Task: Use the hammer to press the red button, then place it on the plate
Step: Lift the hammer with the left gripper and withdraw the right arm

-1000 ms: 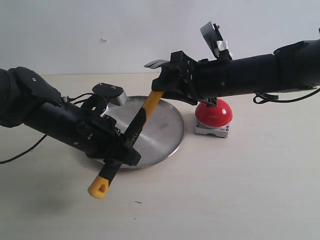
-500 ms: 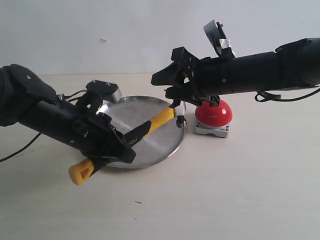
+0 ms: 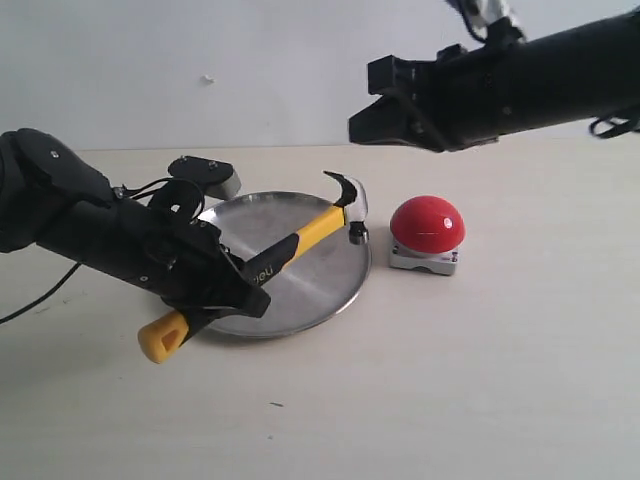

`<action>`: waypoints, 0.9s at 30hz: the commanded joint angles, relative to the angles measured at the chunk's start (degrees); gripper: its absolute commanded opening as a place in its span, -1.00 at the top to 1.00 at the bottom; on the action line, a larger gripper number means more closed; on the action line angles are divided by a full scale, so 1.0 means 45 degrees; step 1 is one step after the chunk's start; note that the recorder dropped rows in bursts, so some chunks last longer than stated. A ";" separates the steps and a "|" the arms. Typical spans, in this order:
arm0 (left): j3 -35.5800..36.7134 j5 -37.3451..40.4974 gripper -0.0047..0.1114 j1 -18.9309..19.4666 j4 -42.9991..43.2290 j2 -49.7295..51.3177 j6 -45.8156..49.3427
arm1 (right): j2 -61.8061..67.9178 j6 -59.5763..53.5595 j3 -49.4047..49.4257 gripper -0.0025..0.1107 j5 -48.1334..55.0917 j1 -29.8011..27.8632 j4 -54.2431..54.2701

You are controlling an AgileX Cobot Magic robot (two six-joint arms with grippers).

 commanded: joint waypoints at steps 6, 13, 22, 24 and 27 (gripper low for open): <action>-0.0076 -0.0405 0.92 0.0003 -0.0572 -0.1989 -0.0017 | -0.7068 0.5283 0.4631 0.96 -0.5946 0.0007 -0.7910; 0.1110 -0.1609 0.92 0.0003 -0.1373 -0.3792 0.0058 | -1.1227 0.5199 0.7636 0.96 -0.7197 0.0007 -0.7886; 0.2424 -0.2017 0.92 -0.0022 -0.2863 -0.5825 0.0533 | -1.4766 0.5202 1.0166 0.96 -0.7483 0.0007 -0.7745; 0.2612 -0.2056 0.92 -0.0220 -0.3315 -0.6020 0.0907 | -1.5141 0.5231 1.0449 0.96 -0.7330 0.0007 -0.7745; 0.2720 -0.2528 0.92 -0.0920 -0.4202 -0.6215 0.1462 | -1.5692 0.5571 1.0915 0.96 -0.7247 0.0007 -0.7745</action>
